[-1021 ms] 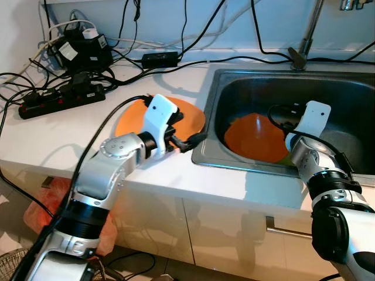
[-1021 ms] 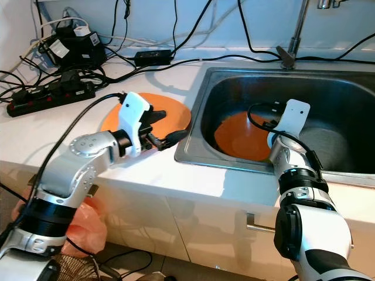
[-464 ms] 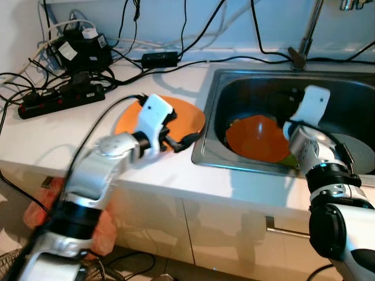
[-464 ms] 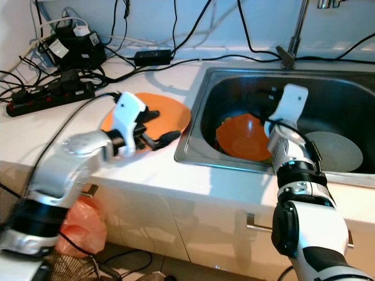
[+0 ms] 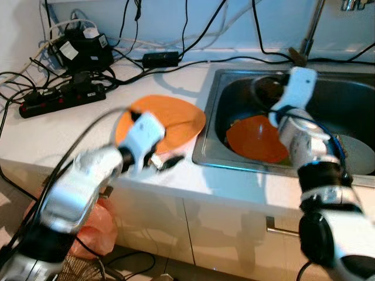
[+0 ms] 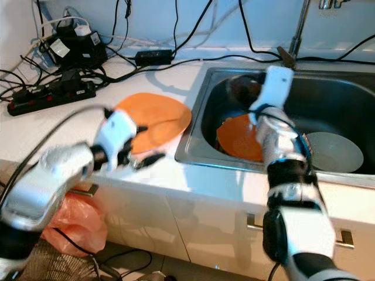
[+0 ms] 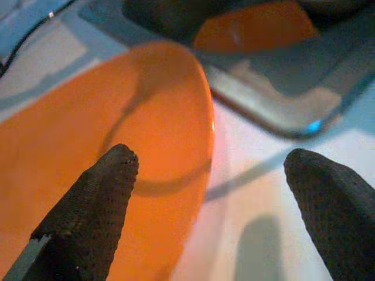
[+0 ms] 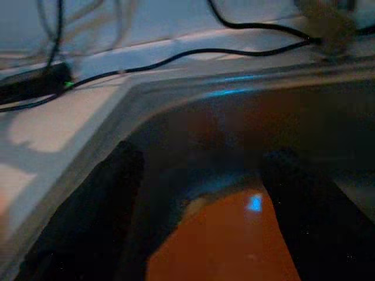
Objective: Kitchen organization
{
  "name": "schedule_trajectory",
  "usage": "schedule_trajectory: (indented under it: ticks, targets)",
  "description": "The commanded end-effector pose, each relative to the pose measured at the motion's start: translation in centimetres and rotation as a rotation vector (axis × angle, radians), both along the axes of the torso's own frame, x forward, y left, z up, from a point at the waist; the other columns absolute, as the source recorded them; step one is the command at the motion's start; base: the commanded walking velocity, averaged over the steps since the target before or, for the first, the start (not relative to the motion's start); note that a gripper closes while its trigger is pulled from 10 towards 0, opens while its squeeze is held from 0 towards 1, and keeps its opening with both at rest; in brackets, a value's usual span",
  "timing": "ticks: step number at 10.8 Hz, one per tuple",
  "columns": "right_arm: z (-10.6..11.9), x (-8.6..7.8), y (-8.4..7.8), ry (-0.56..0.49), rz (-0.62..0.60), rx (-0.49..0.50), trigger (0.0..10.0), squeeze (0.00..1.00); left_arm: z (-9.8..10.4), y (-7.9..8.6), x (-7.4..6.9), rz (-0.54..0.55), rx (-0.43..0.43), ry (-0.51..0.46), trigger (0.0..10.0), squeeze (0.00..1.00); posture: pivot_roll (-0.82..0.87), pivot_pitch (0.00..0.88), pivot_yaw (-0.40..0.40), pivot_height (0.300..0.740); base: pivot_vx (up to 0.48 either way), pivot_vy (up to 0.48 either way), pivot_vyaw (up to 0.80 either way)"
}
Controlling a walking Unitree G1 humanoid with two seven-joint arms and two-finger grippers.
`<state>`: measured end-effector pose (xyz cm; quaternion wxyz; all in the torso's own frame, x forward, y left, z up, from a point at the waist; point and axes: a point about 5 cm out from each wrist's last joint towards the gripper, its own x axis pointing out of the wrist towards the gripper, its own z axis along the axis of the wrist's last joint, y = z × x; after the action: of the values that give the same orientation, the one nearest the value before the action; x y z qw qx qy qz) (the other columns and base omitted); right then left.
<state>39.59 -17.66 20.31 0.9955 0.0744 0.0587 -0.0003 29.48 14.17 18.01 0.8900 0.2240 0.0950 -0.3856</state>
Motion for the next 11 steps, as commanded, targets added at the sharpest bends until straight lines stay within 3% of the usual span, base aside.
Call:
schedule_trajectory:
  ticks: [1,2,3,4,9,11]
  targets:
    - [0.3,-0.1,0.7,-0.008,0.040,0.014,10.0,0.00,0.0,0.1,-0.3,-0.023,0.061,-0.031,10.0,1.00,0.12,0.028,0.109,0.740,0.000,0.000,0.00]
    - [0.4,-0.2,0.9,-0.008,0.053,0.024,10.0,0.00,-0.7,0.4,-0.4,-0.029,0.114,-0.031,10.0,1.00,0.11,0.028,0.107,0.740,0.000,0.000,0.00]
    - [0.5,-0.3,0.9,-0.009,0.060,0.028,10.0,0.00,-1.2,0.8,-0.3,-0.011,0.123,-0.006,10.0,0.44,0.11,0.028,0.108,0.740,0.000,0.000,0.00]
    - [0.6,-0.6,1.2,-0.012,0.078,0.030,10.0,0.00,-2.0,1.6,0.0,0.028,0.177,-0.005,10.0,0.00,0.11,0.028,0.108,0.740,0.000,0.000,0.00]
    - [1.0,-0.9,1.7,-0.013,0.128,0.045,10.0,0.00,-3.2,3.7,1.0,0.120,0.273,-0.067,10.0,0.00,0.11,0.028,0.106,0.740,0.000,0.000,0.00]
    - [1.2,-2.4,3.1,0.009,0.340,0.030,10.0,0.00,-3.3,4.1,1.5,0.120,0.313,-0.099,10.0,0.00,0.11,0.031,0.111,0.740,0.000,0.000,0.00]
